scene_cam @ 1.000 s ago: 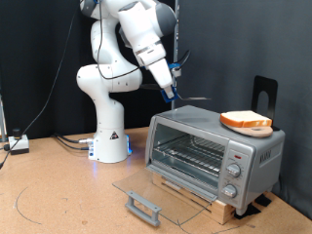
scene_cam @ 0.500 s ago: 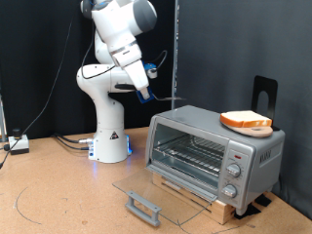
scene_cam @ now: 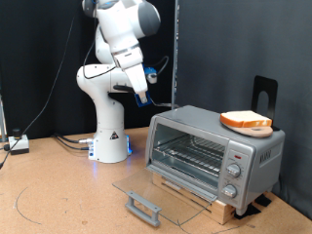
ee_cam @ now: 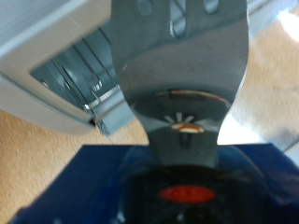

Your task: Make a piece of toast with the oven

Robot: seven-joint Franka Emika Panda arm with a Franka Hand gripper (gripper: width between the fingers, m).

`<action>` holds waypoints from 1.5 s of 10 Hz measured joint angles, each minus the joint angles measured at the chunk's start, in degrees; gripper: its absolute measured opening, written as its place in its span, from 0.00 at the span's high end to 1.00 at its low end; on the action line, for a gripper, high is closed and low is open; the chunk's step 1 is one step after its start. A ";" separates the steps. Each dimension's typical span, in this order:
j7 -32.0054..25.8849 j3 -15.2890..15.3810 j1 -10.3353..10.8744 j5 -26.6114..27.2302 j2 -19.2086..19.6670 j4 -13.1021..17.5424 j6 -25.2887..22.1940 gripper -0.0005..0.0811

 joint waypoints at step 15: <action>8.79 13.57 1.40 6.97 17.15 7.93 14.14 0.51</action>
